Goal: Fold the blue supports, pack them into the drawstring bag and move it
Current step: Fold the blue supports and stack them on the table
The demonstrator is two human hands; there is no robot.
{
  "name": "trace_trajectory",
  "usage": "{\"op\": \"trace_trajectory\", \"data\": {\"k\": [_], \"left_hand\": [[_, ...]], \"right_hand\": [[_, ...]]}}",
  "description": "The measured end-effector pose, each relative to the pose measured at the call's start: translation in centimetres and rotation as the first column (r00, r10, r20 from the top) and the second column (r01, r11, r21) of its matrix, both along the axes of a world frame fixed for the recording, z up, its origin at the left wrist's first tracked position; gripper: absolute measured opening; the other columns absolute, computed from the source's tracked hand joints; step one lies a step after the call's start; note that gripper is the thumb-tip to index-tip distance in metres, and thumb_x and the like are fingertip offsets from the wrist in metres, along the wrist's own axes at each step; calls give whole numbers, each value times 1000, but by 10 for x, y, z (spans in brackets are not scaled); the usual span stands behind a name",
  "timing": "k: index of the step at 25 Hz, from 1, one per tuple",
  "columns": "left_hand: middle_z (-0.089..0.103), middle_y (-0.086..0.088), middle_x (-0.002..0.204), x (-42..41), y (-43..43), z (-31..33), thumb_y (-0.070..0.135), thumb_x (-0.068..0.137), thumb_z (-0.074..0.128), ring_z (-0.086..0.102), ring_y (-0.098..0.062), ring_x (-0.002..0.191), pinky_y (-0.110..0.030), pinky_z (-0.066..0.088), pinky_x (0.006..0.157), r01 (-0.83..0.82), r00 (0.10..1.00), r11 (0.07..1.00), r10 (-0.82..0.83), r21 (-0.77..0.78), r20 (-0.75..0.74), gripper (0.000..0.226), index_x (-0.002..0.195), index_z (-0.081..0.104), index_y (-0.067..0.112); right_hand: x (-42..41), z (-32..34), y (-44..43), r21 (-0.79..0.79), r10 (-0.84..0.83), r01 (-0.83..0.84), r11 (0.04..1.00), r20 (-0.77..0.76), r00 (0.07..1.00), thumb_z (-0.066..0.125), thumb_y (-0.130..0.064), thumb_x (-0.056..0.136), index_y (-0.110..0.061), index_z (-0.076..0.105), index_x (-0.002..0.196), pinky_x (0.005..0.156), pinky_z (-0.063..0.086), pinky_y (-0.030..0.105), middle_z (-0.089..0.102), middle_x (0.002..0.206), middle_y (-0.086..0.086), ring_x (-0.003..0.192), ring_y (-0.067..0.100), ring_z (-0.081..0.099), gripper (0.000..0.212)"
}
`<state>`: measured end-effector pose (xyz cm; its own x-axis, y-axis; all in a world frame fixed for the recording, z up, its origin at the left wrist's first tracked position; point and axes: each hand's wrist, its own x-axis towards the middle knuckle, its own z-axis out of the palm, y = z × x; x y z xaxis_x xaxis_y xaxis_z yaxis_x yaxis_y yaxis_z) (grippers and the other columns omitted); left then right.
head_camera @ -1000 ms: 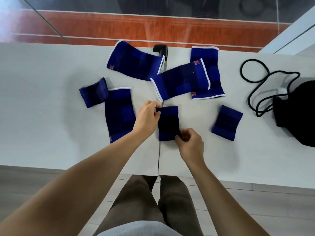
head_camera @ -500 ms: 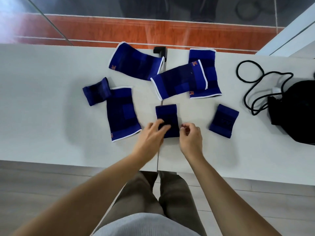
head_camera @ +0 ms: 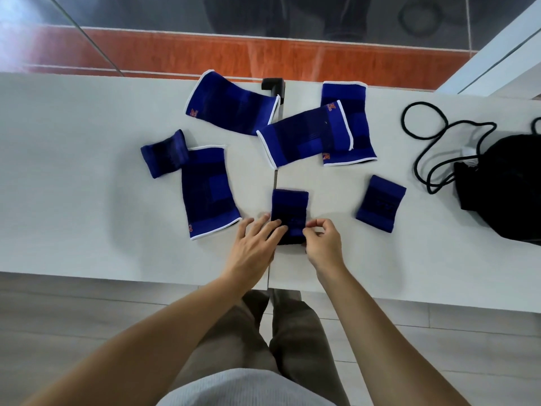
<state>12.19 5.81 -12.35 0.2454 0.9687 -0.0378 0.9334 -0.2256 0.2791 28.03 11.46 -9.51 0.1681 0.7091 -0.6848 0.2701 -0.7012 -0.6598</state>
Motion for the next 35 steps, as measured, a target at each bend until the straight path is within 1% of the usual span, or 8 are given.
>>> {"op": "trace_trajectory", "data": {"k": [2,4,7,9,12,20,29,35], "left_hand": [[69,-6,126,-2,2,-1,12,85,75,62,-27,121,-45,41,104,25,997,997,-30,68,72,40,124,64,13],[73,-6,119,-2,3,-2,14,86,75,67,-25,114,-42,43,100,33,991,996,-44,83,130,32,118,68,11],[76,-6,112,-2,5,0,17,89,73,70,-25,108,-39,46,95,52,986,997,-61,65,155,26,114,69,10],[77,-5,104,-3,9,4,21,91,70,73,-26,96,-38,48,90,73,985,997,-75,25,153,22,111,67,11],[74,-5,94,-3,16,11,27,92,68,67,-31,74,-34,46,79,26,984,998,-14,-66,178,23,108,60,12],[73,-3,104,-7,43,25,35,103,50,69,-26,87,-37,53,71,-126,913,945,230,-303,337,25,122,51,20],[56,-6,113,4,61,9,20,102,53,62,-27,76,-32,41,58,-254,900,941,314,-222,302,16,115,55,12],[63,-6,97,5,65,-4,17,98,58,56,-31,80,-40,43,77,-242,962,970,241,-6,125,10,104,60,10]], "right_hand": [[8,1,-5,8,14,-14,1000,-34,999,56,-10,98,-18,61,101,61,49,17,65,100,4,82,18,62,10],[22,3,-14,156,184,-206,966,144,972,59,-9,95,-20,62,102,69,46,12,62,102,-1,92,17,60,13],[42,-3,-22,325,458,-735,595,615,642,70,-11,82,-23,58,118,93,39,25,59,119,-5,110,14,52,40],[45,-10,-19,301,553,-821,486,622,555,74,-22,82,-26,57,124,98,37,31,63,121,-6,114,15,53,45],[42,-16,-10,294,584,-774,561,523,621,66,-33,93,-28,62,122,95,34,27,69,115,-6,109,16,58,30],[30,-20,12,302,472,-550,779,295,831,55,-35,99,-25,51,117,86,52,48,70,98,-4,86,19,66,21],[16,-21,25,219,517,-750,624,605,606,37,-33,106,-25,43,137,88,37,38,69,107,0,98,22,62,33],[14,-20,42,144,480,-821,552,751,454,46,-34,102,-29,49,131,80,33,40,65,99,3,94,26,59,29]]}}
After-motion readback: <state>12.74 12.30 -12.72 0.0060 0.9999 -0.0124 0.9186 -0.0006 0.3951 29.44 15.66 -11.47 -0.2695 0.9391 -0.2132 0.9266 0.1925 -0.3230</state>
